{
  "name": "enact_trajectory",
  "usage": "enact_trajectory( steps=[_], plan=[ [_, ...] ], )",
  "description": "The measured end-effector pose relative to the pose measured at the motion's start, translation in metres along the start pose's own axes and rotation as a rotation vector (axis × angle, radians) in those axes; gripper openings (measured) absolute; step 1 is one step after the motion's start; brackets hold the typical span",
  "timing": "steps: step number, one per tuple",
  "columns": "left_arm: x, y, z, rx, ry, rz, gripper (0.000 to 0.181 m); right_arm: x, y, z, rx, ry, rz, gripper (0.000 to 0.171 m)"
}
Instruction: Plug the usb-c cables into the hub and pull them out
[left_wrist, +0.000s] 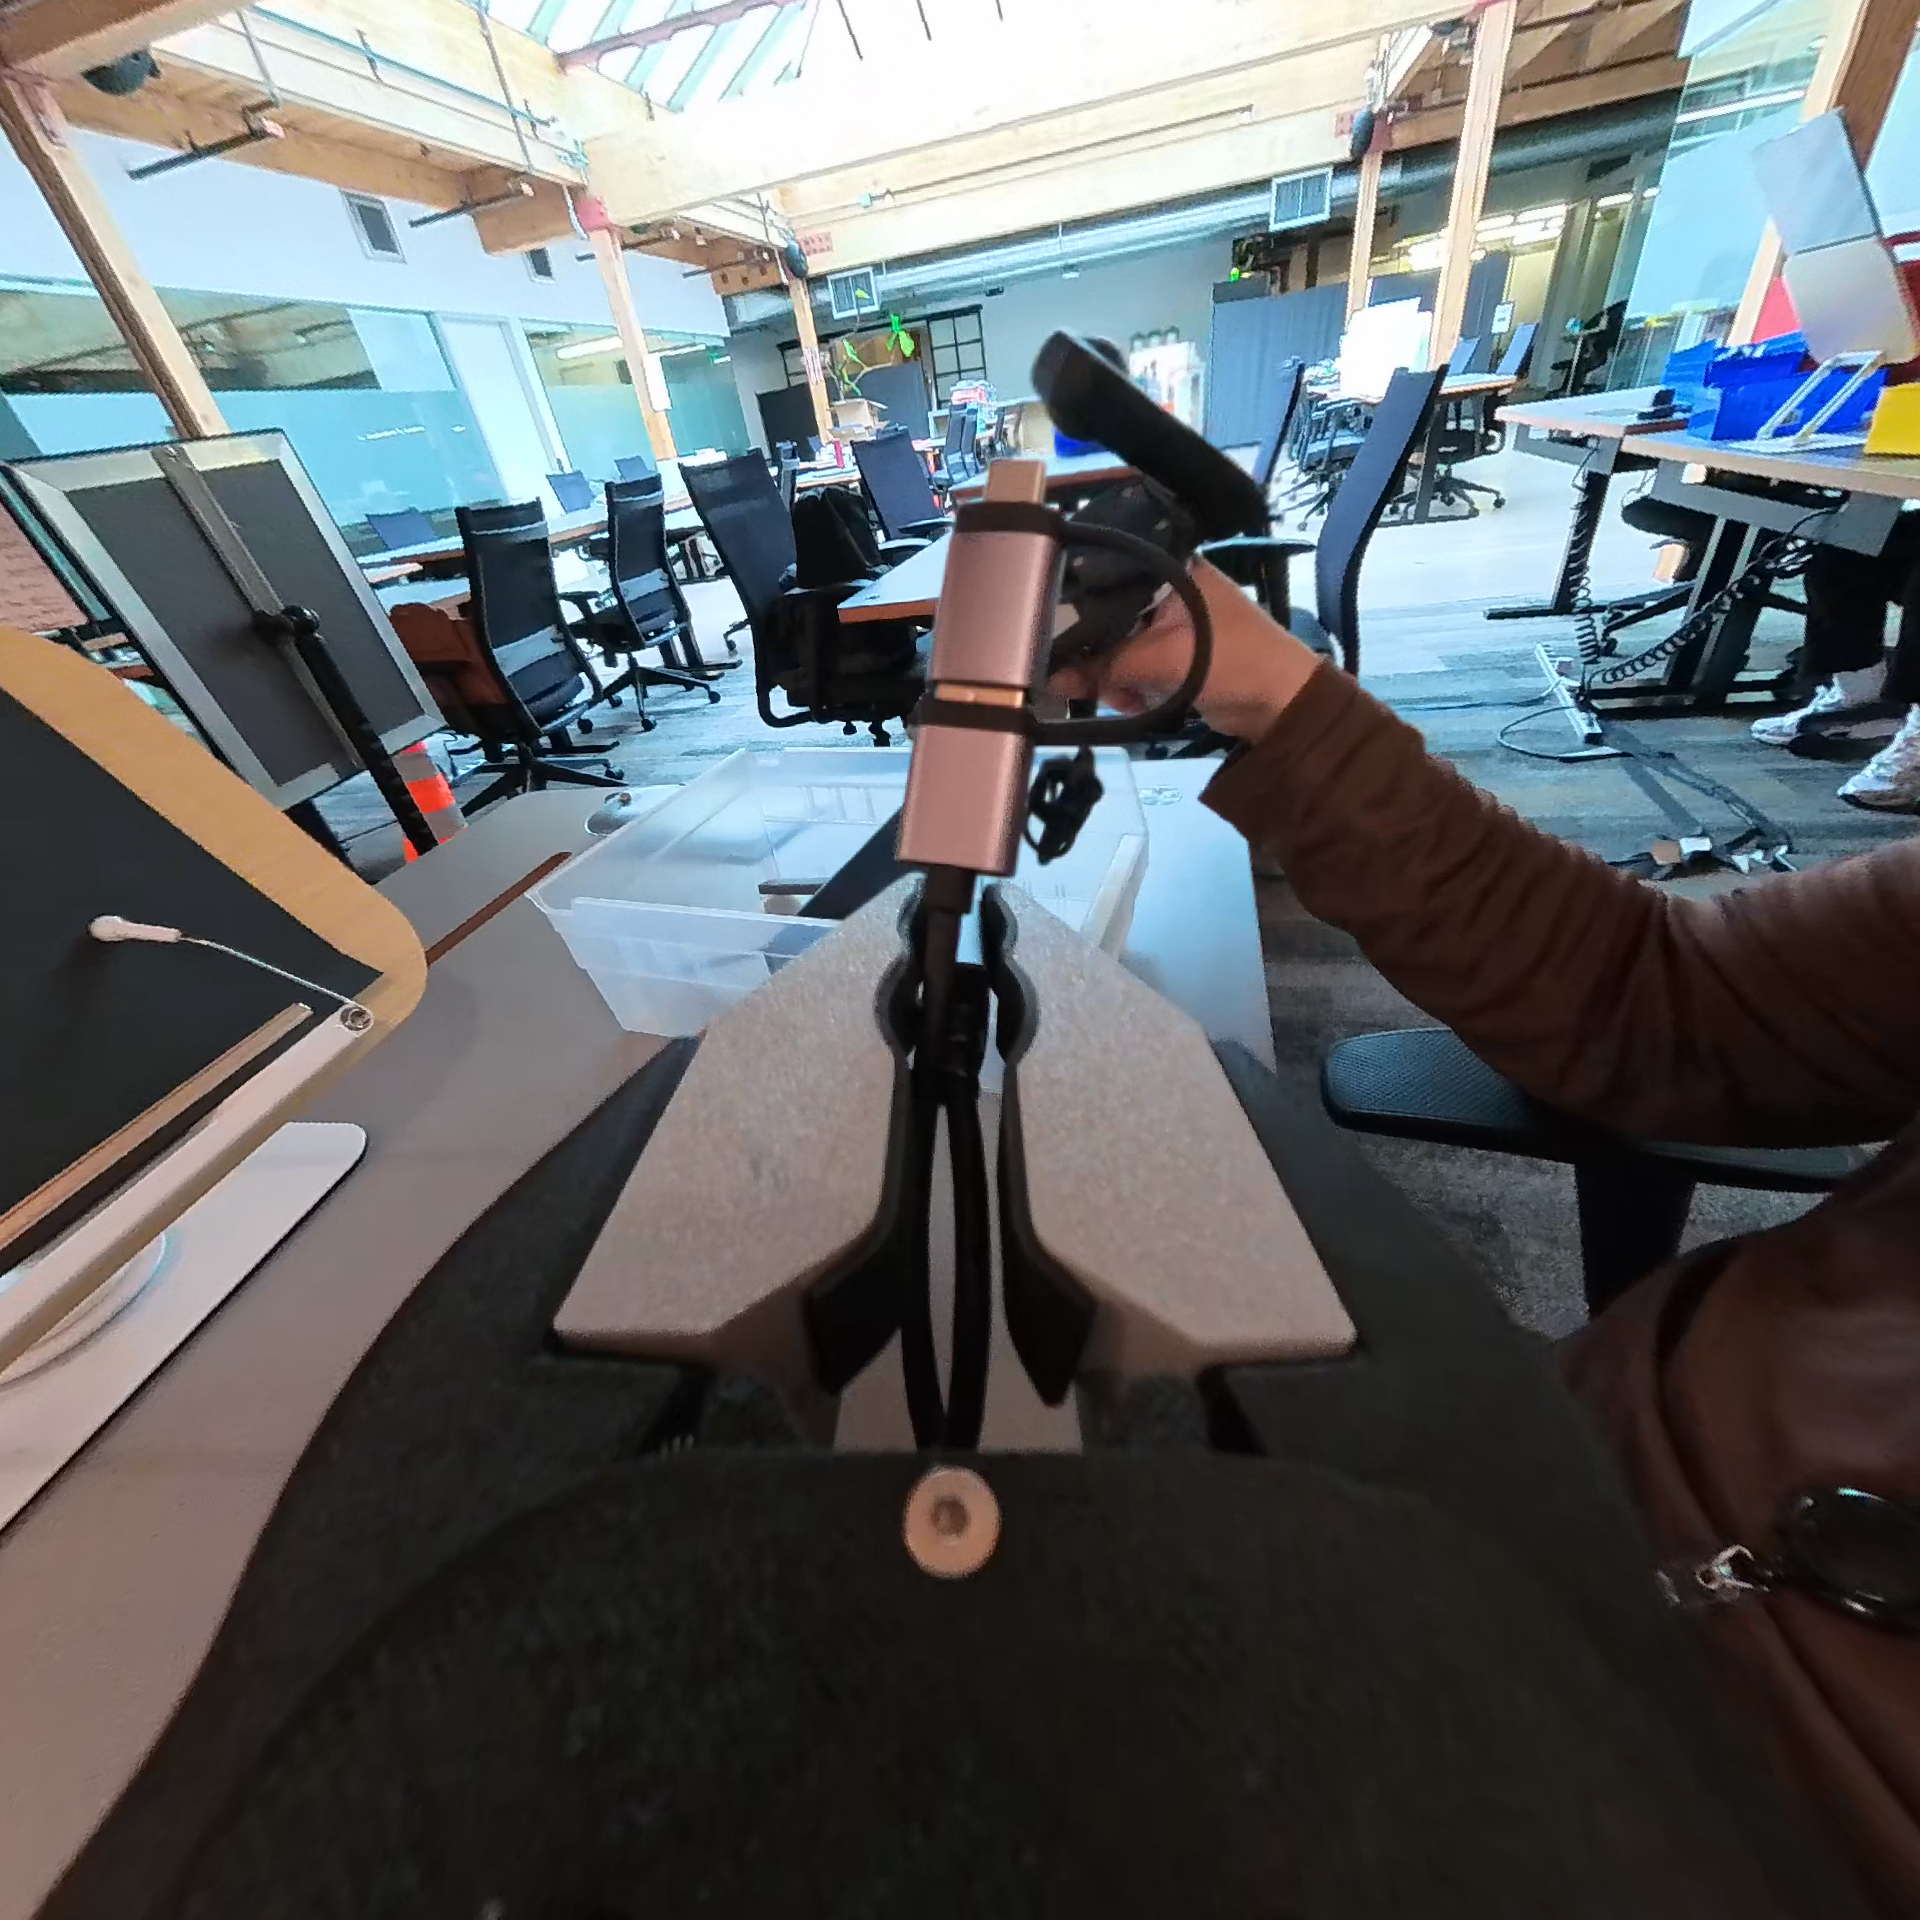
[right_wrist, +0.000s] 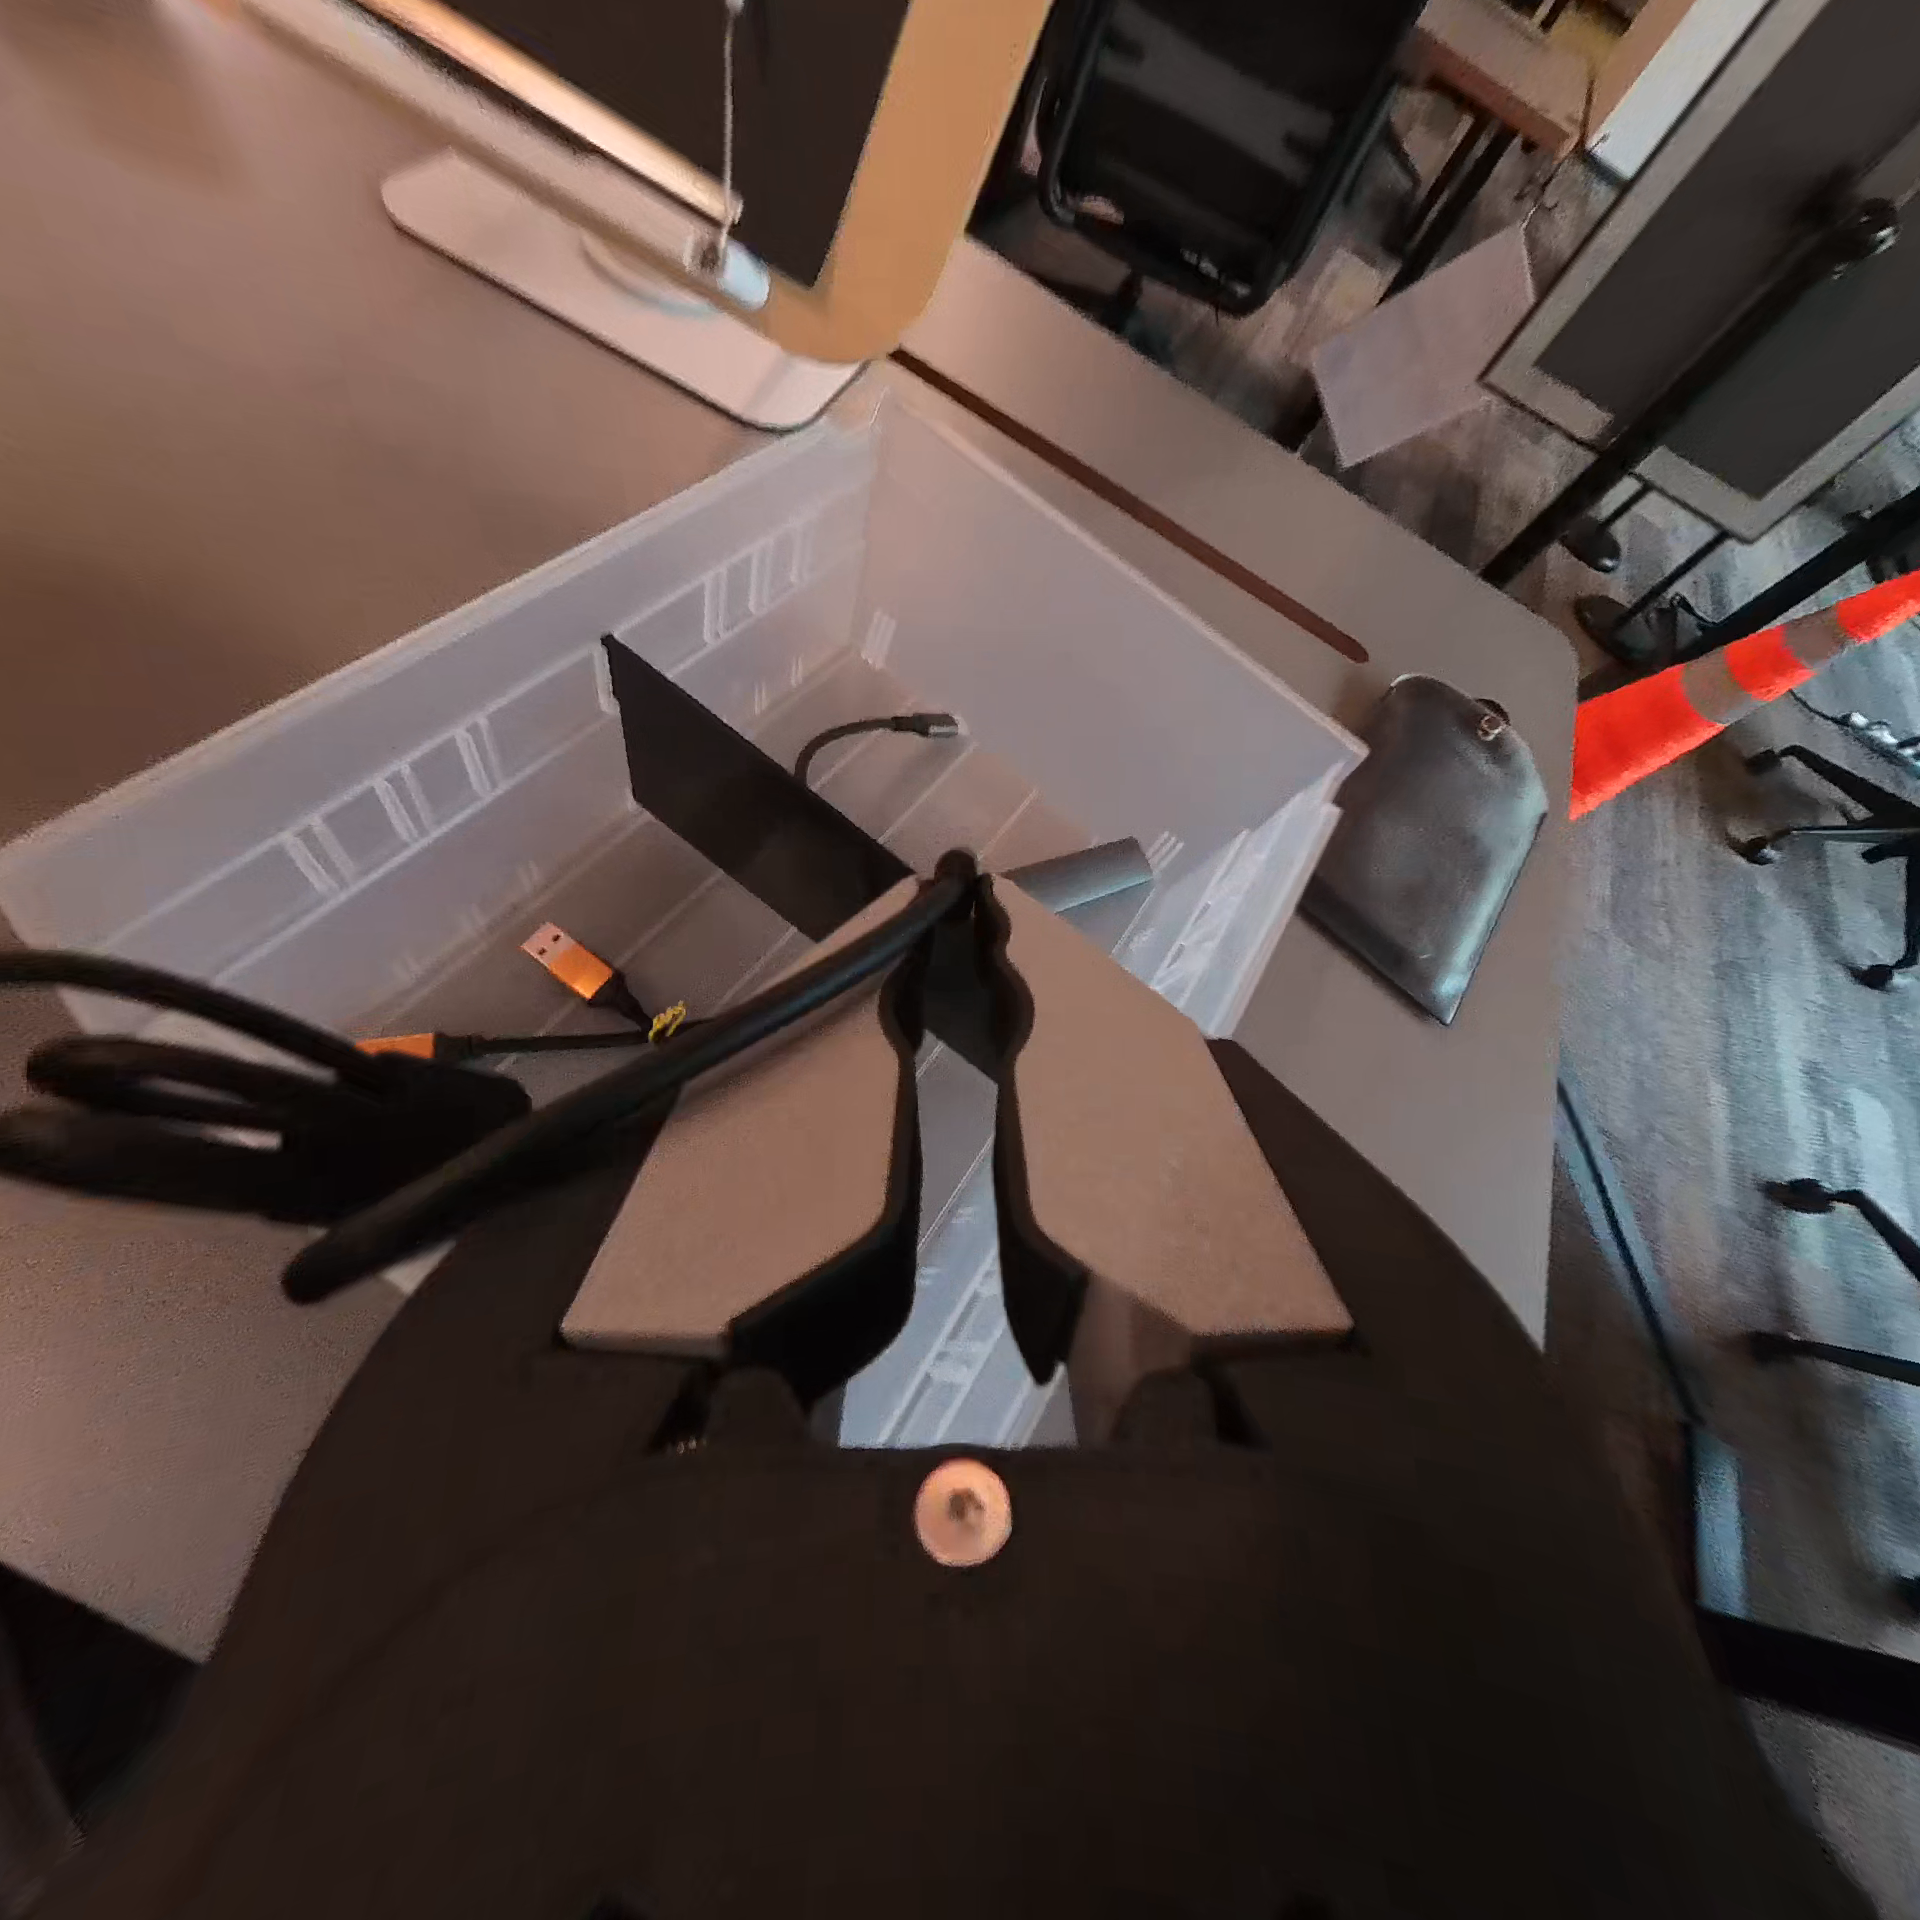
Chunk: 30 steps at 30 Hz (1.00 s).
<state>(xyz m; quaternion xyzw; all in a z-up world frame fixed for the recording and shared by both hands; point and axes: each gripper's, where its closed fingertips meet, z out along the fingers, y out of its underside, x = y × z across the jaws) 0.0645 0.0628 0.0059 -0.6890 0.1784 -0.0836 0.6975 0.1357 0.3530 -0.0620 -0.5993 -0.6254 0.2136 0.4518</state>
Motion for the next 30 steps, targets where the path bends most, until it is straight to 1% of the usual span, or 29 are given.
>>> enact_trajectory(
  steps=[4, 8, 9, 11, 13, 16, 17, 21, 22, 24, 27, 28, 30],
  plan=[
    [0.001, 0.002, 0.002, -0.015, -0.008, 0.026, 0.007, -0.014, 0.022, 0.021, -0.152, -0.023, -0.066, 0.006],
    [0.001, 0.003, 0.001, -0.02, -0.006, 0.028, 0.007, -0.025, 0.058, 0.029, -0.365, -0.084, -0.026, 0.016],
    [0.001, 0.004, 0.001, -0.022, -0.005, 0.029, 0.007, -0.028, 0.063, 0.028, -0.391, -0.109, -0.004, 0.018],
    [0.001, 0.004, 0.001, -0.024, -0.005, 0.026, 0.007, -0.032, 0.062, 0.024, -0.389, -0.14, 0.037, 0.028],
    [0.001, 0.005, 0.002, -0.027, 0.0, 0.024, 0.007, -0.034, 0.05, 0.016, -0.341, -0.15, 0.058, 0.033],
    [0.004, 0.007, 0.004, -0.037, 0.011, 0.025, 0.007, -0.049, 0.015, 0.0, -0.191, -0.203, 0.047, 0.038],
    [0.004, 0.008, 0.004, -0.039, 0.016, 0.025, 0.007, -0.062, -0.002, -0.007, -0.12, -0.256, 0.034, 0.04],
    [0.011, 0.011, 0.008, -0.046, 0.054, 0.015, 0.007, -0.153, -0.074, -0.051, 0.219, -0.647, -0.068, 0.04],
    [0.013, 0.011, 0.009, -0.049, 0.065, 0.013, 0.007, -0.173, -0.084, -0.058, 0.265, -0.714, -0.105, 0.039],
    [0.018, 0.011, 0.009, -0.049, 0.095, 0.009, 0.007, -0.206, -0.091, -0.064, 0.284, -0.805, -0.181, 0.042],
    [0.028, 0.011, 0.008, -0.056, 0.147, 0.012, 0.007, -0.238, -0.099, -0.065, 0.322, -0.851, -0.266, 0.044],
    [0.03, 0.011, 0.008, -0.06, 0.158, 0.017, 0.007, -0.247, -0.102, -0.068, 0.34, -0.875, -0.285, 0.039],
    [0.036, 0.013, 0.009, -0.064, 0.184, 0.027, 0.007, -0.258, -0.107, -0.071, 0.377, -0.891, -0.311, 0.014]
  ],
)
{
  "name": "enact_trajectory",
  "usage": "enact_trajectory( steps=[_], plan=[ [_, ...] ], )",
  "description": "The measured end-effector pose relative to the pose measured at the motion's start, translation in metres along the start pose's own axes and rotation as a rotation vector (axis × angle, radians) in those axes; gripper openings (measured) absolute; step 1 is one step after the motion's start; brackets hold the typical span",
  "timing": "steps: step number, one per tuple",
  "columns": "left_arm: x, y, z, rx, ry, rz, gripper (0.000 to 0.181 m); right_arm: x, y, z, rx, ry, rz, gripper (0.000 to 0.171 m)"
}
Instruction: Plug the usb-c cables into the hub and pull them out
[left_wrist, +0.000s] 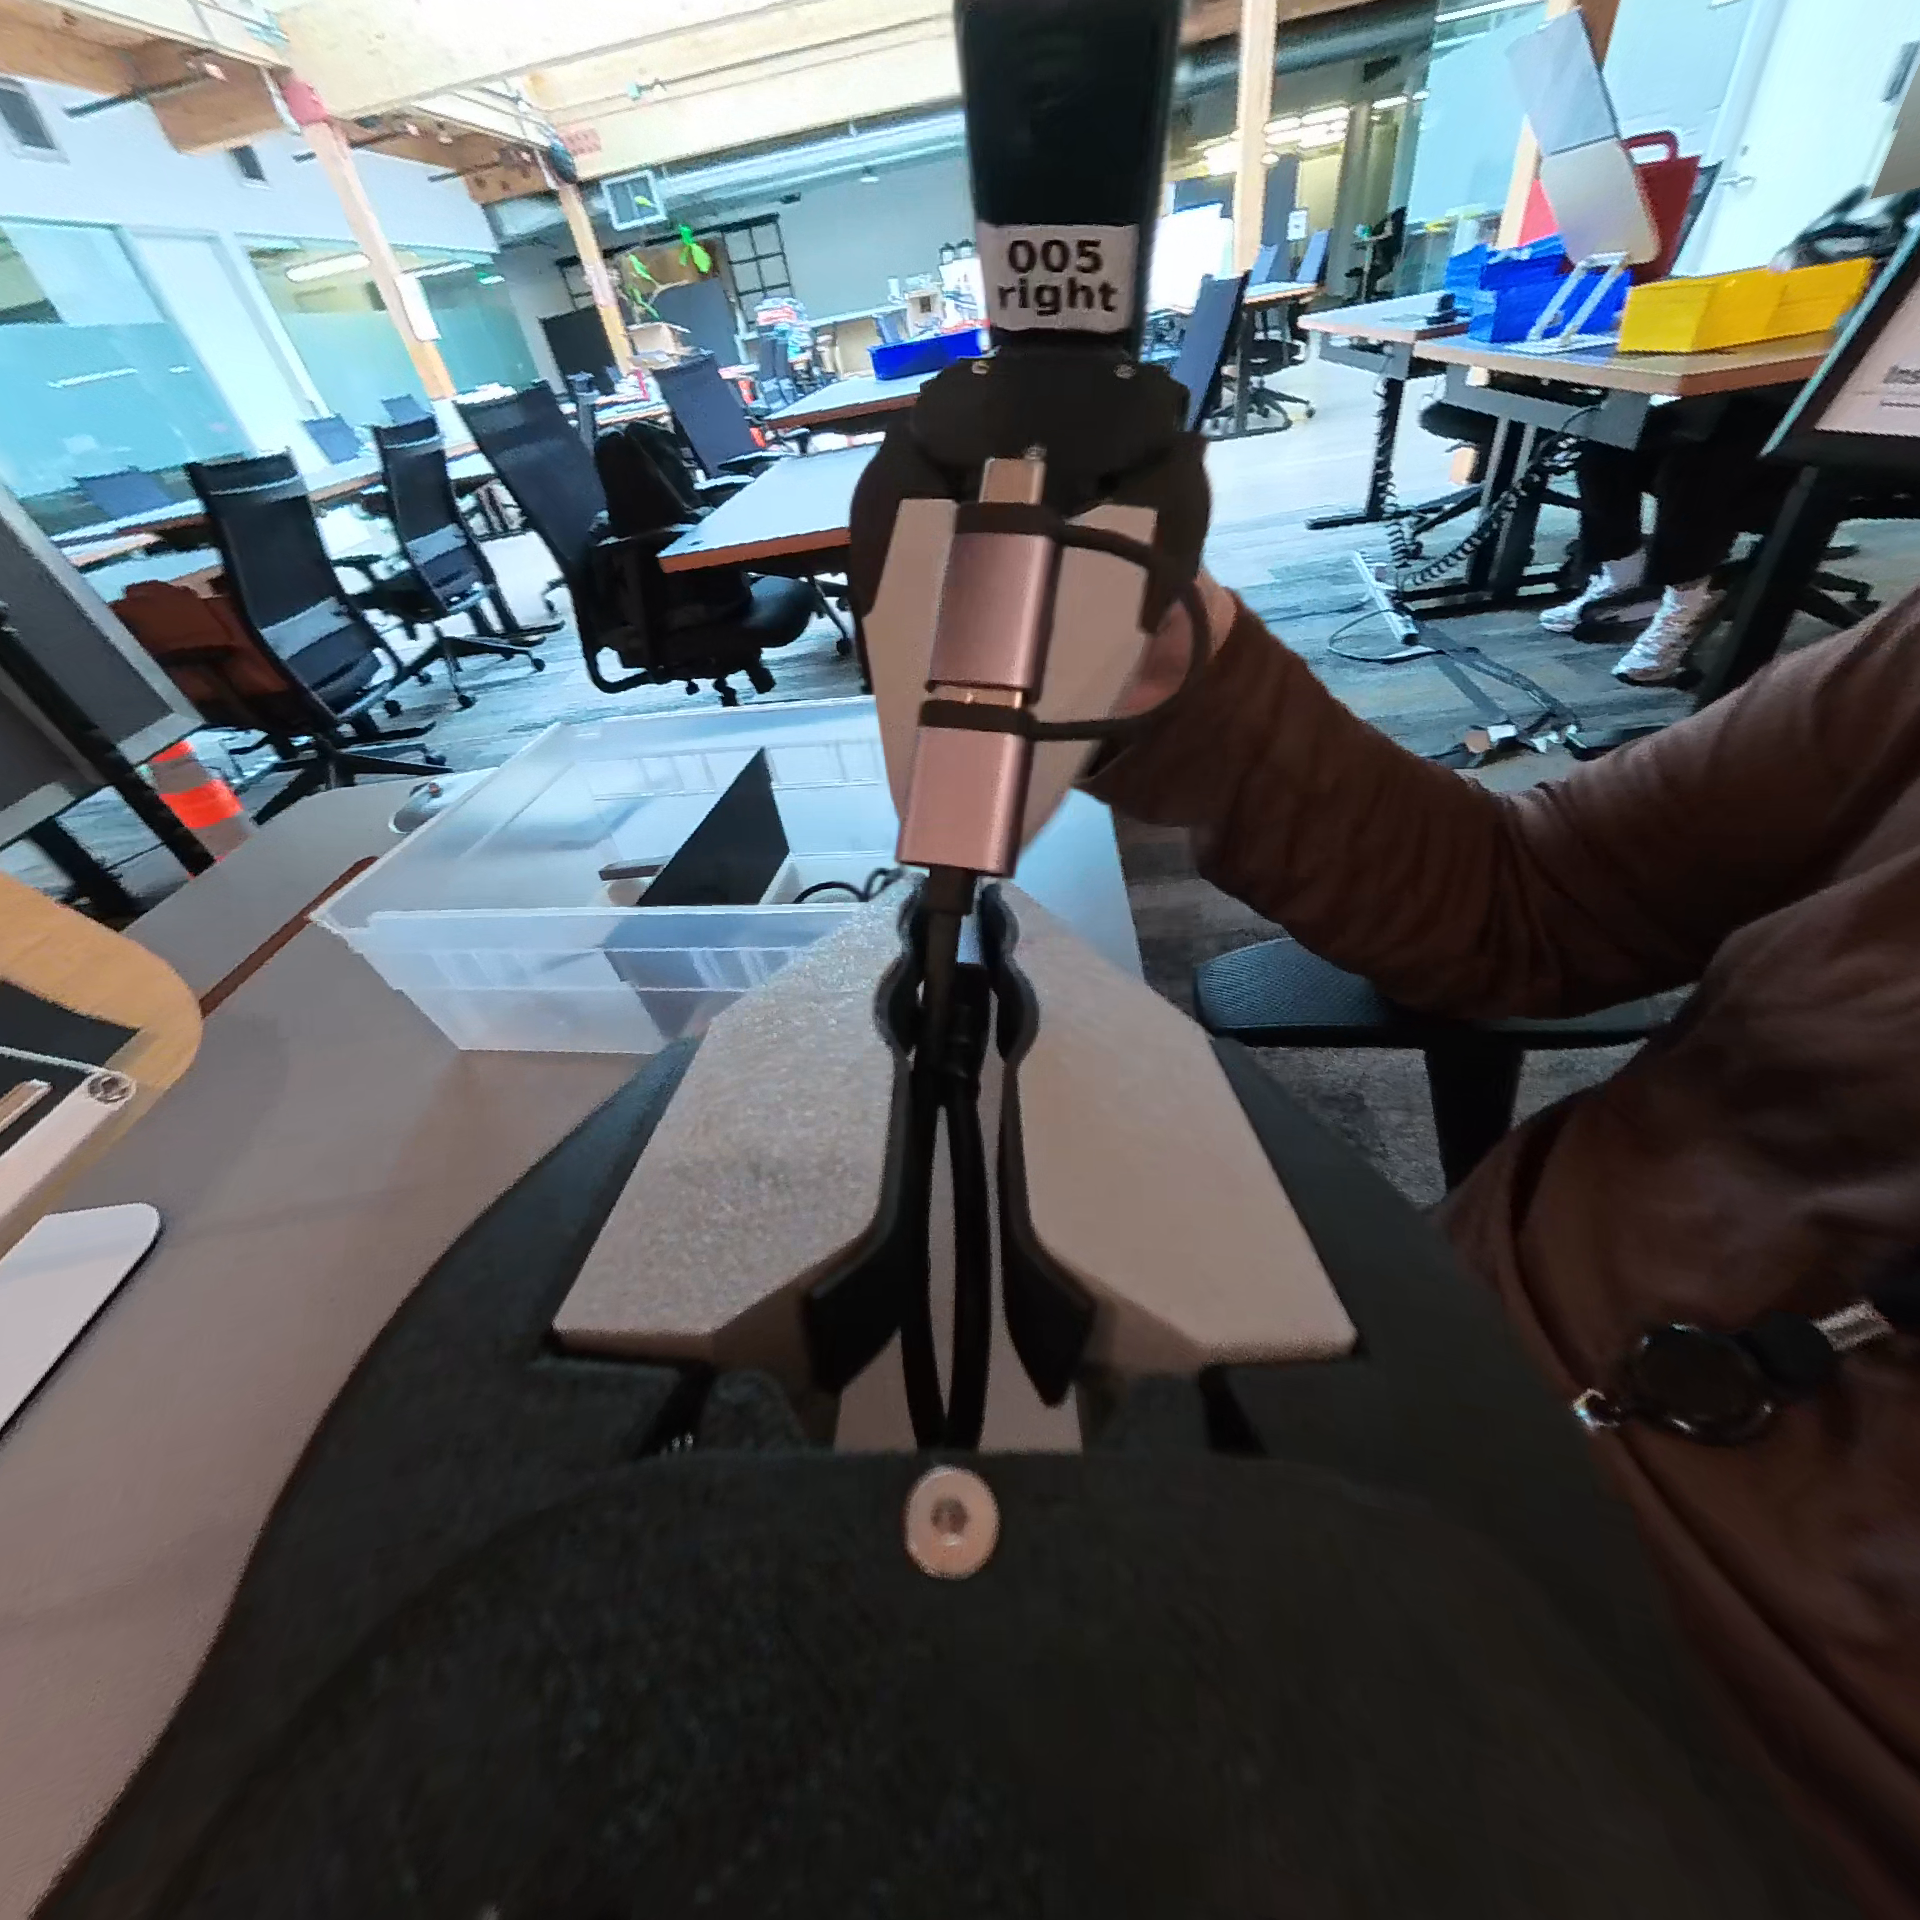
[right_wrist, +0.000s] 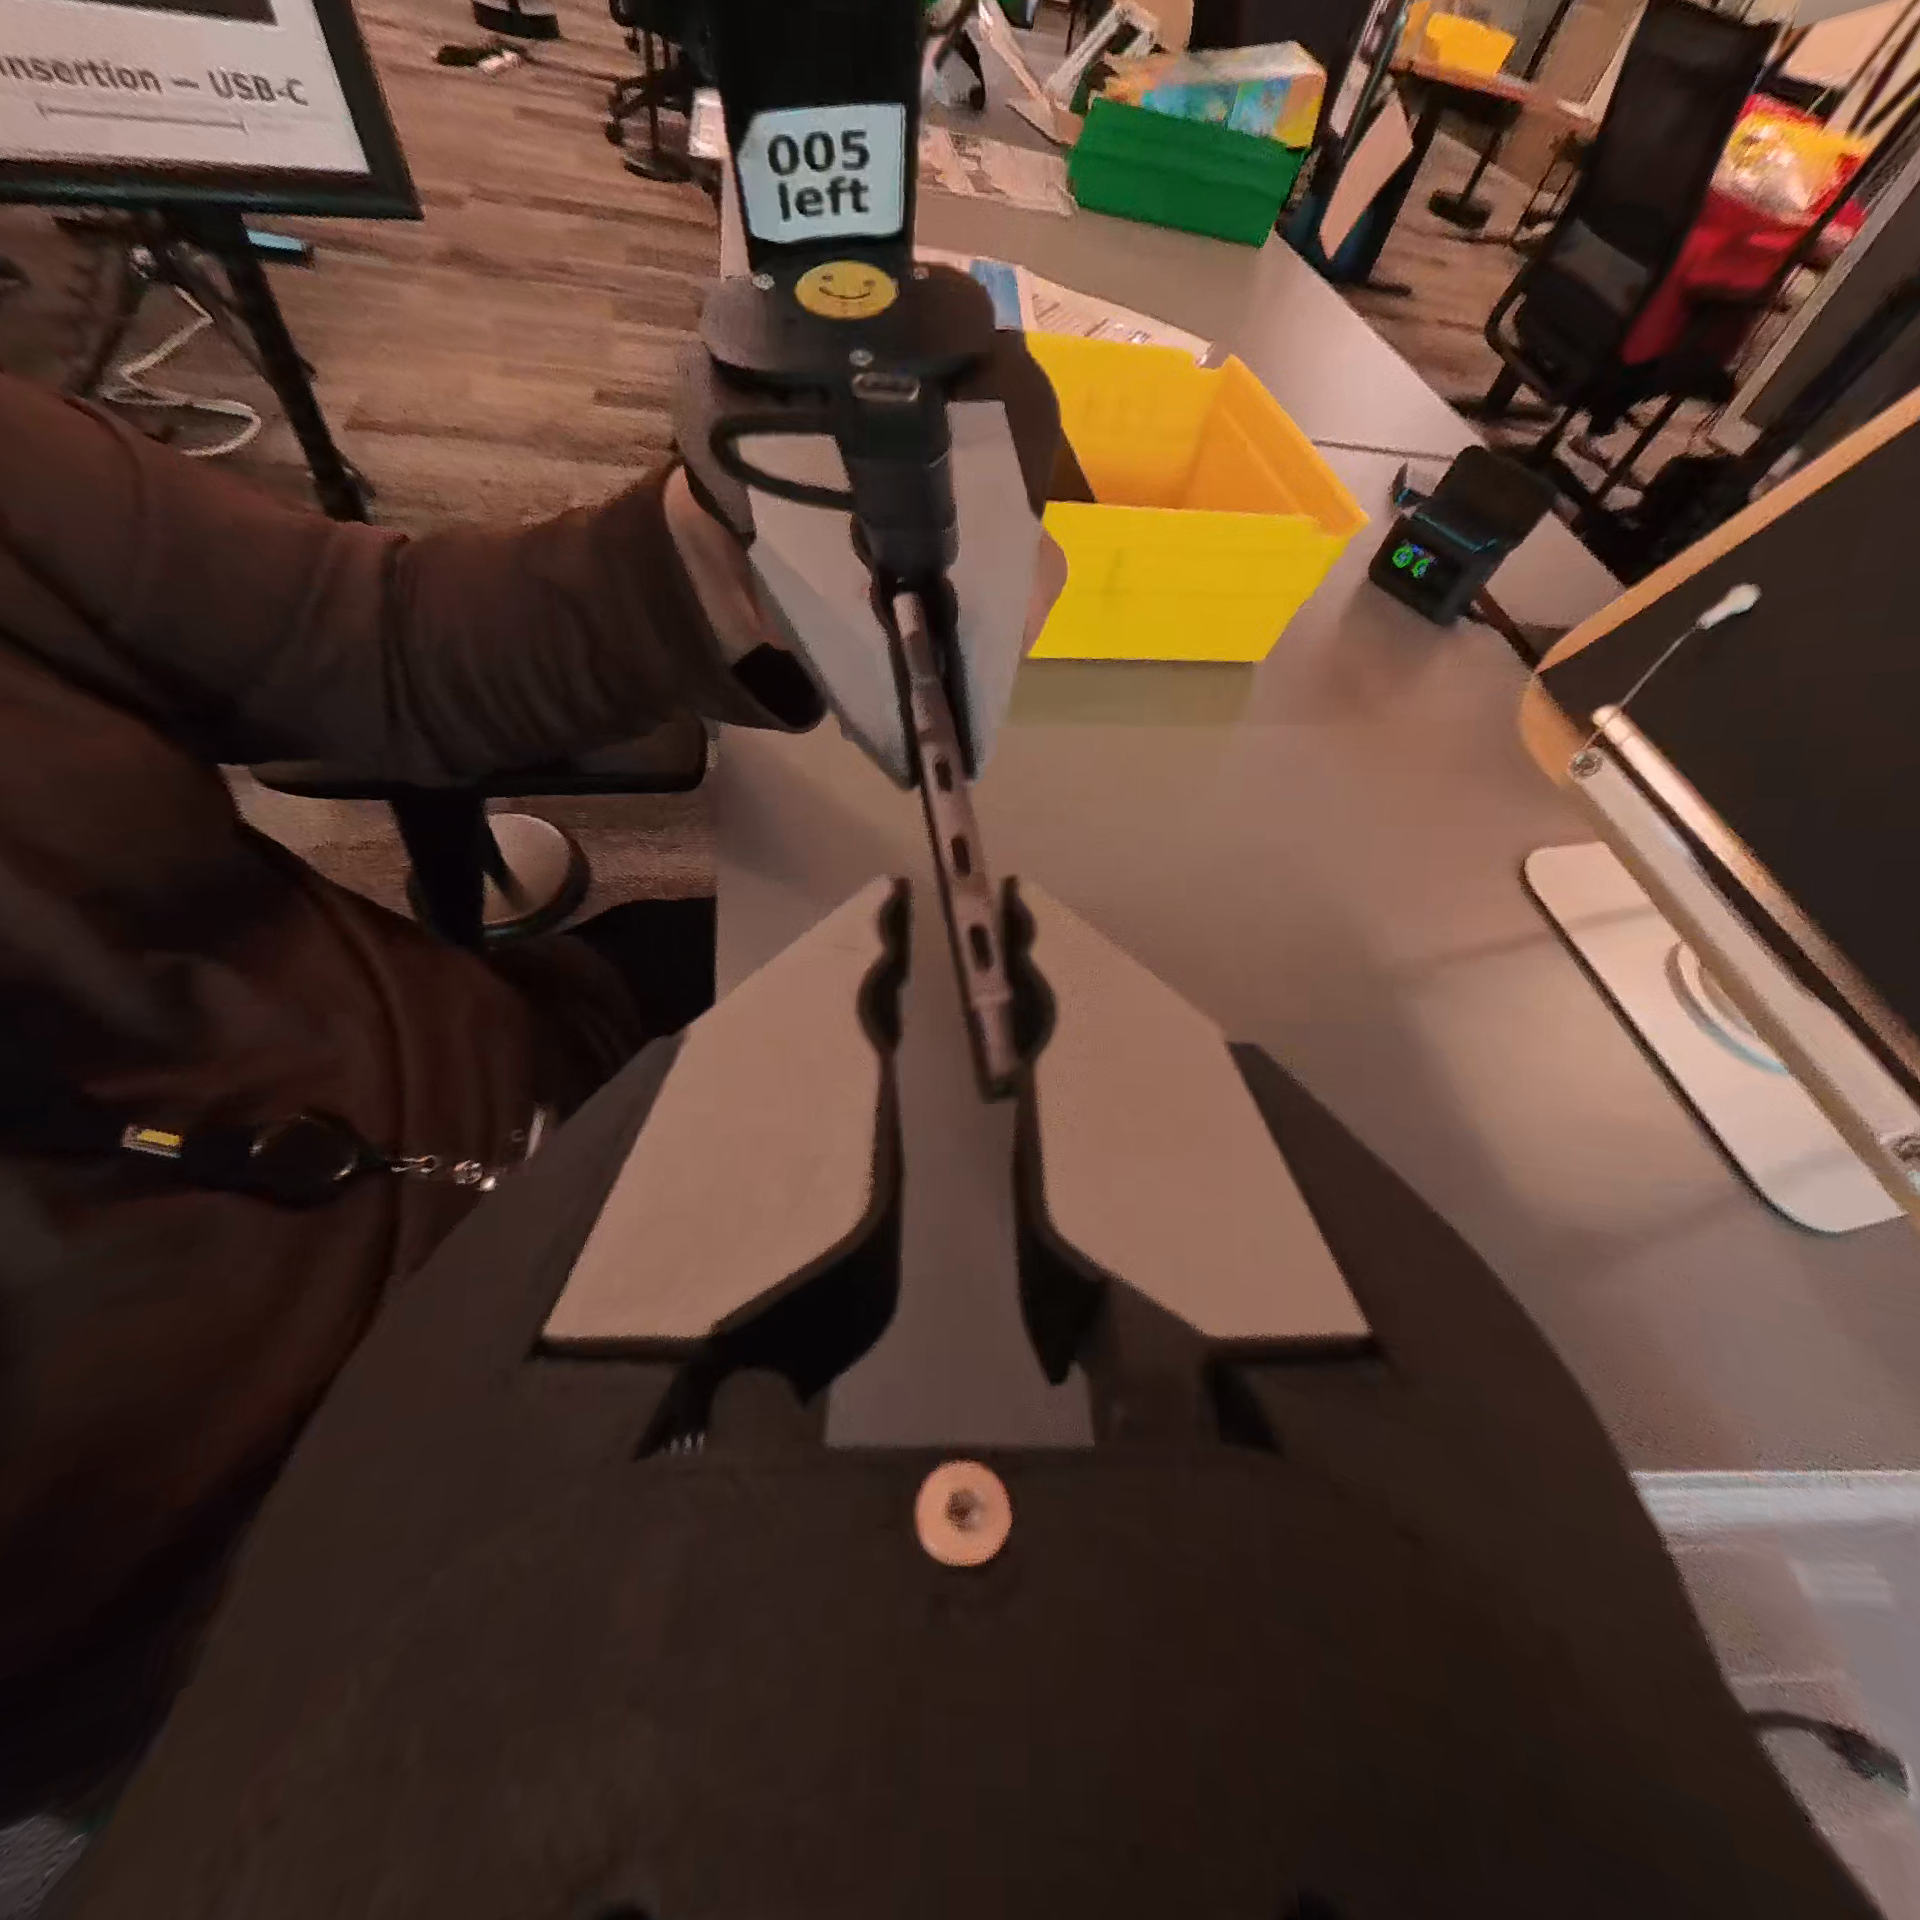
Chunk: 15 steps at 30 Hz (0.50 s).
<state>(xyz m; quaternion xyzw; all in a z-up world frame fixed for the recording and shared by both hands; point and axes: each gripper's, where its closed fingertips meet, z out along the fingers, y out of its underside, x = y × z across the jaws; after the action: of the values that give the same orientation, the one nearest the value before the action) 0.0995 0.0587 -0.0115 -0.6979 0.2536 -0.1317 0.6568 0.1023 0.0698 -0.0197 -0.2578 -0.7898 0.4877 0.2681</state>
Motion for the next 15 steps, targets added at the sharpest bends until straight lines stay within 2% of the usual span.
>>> enact_trajectory(
  steps=[1, 10, 12, 15],
  plan=[
    [0.001, 0.001, 0.002, -0.004, 0.004, -0.001, 0.007, 0.0, 0.0, 0.003, -0.008, 0.01, -0.02, 0.007],
    [-0.003, 0.012, 0.01, -0.067, -0.04, 0.0, 0.009, 0.007, 0.024, 0.018, -0.187, 0.091, -0.101, 0.009],
    [-0.015, 0.011, 0.007, -0.063, -0.107, -0.07, 0.019, 0.012, 0.025, 0.013, -0.209, 0.114, -0.089, 0.008],
    [-0.038, 0.004, -0.007, -0.02, -0.234, -0.115, 0.036, 0.037, 0.029, -0.012, -0.21, 0.243, -0.084, 0.006]
  ],
)
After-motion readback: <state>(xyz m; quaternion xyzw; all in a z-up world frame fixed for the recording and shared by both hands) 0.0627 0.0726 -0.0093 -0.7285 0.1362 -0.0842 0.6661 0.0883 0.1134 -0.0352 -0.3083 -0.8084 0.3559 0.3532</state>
